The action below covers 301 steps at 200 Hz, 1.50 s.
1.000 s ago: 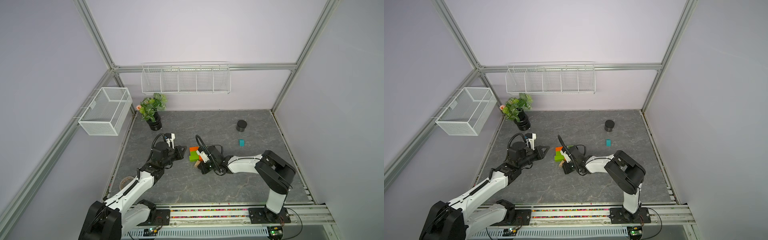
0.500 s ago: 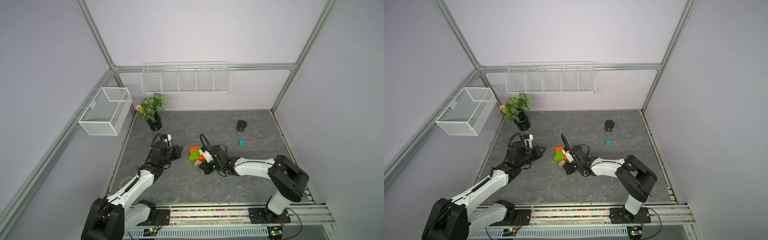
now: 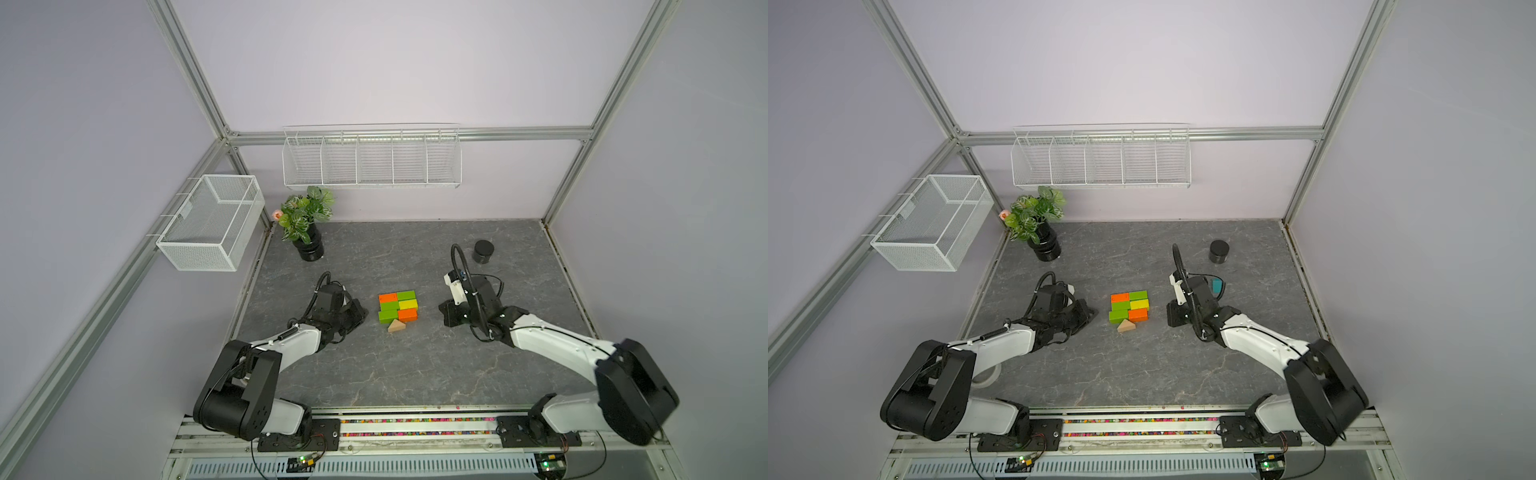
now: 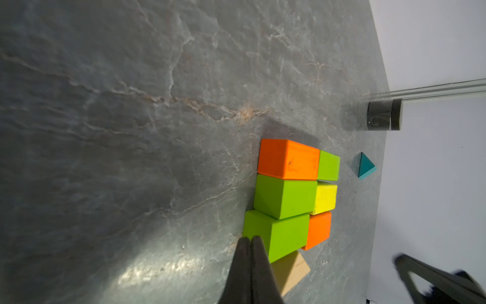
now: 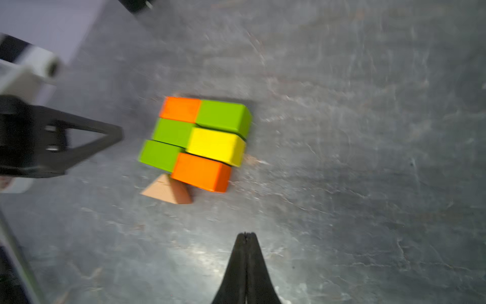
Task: Assemble a piece of candy with building blocks
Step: Assemble the building block at the center of the board, then adjust the building block at the center of the board.
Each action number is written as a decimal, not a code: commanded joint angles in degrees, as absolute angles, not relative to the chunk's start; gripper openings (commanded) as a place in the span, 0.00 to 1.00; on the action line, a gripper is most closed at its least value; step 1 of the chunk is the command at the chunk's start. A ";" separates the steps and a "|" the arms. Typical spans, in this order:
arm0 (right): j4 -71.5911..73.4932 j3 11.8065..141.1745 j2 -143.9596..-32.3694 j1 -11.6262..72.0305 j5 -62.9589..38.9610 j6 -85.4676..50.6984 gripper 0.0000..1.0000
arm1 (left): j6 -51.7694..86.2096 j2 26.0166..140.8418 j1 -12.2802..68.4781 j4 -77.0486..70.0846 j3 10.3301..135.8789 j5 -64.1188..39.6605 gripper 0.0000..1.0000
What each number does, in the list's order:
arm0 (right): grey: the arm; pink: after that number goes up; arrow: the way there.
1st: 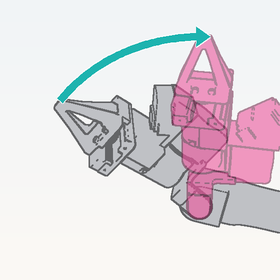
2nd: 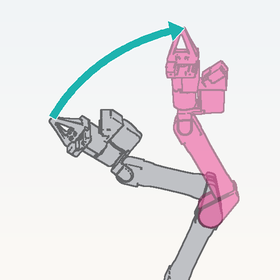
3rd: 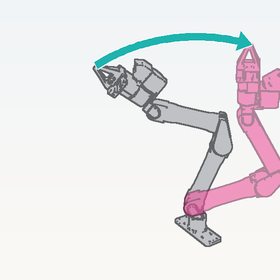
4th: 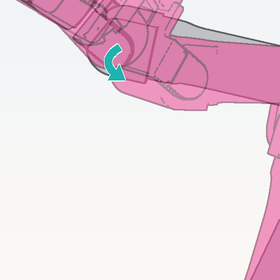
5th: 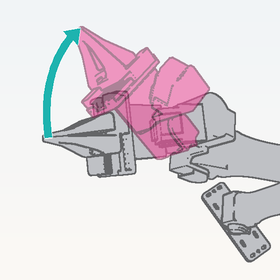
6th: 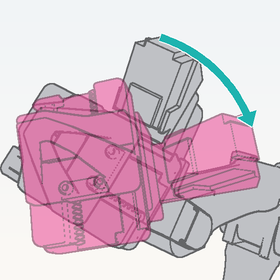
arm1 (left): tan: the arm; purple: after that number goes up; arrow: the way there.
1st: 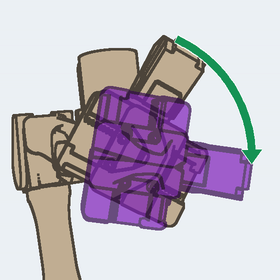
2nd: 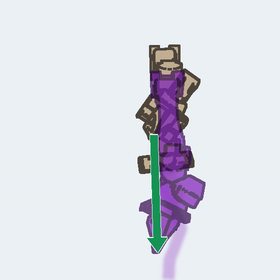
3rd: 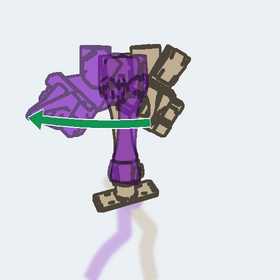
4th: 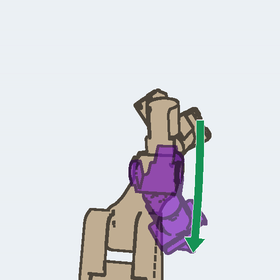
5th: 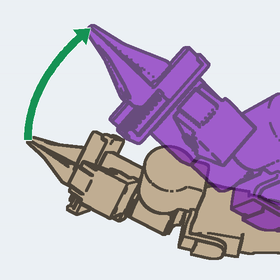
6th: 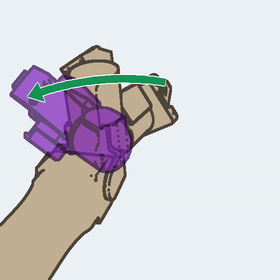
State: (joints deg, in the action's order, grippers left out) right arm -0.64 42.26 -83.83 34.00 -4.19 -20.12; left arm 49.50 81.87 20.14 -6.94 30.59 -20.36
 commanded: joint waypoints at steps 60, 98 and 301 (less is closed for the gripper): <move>2.26 54.58 -102.36 33.27 -8.28 -13.13 0.07 | 52.12 83.12 20.79 -8.60 29.85 -21.39 0.00; 3.08 57.18 -106.57 33.23 -8.75 -12.23 0.07 | 52.18 85.12 21.44 -8.65 29.98 -22.00 0.00; 5.85 59.85 -111.28 34.59 -14.16 -13.59 0.07 | 54.09 94.48 24.55 -14.85 34.51 -24.11 0.00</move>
State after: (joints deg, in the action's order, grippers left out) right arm 5.93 59.24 -110.72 34.02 -13.32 -13.67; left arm 52.71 93.34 24.08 -13.47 32.80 -23.46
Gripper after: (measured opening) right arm 0.069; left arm 0.047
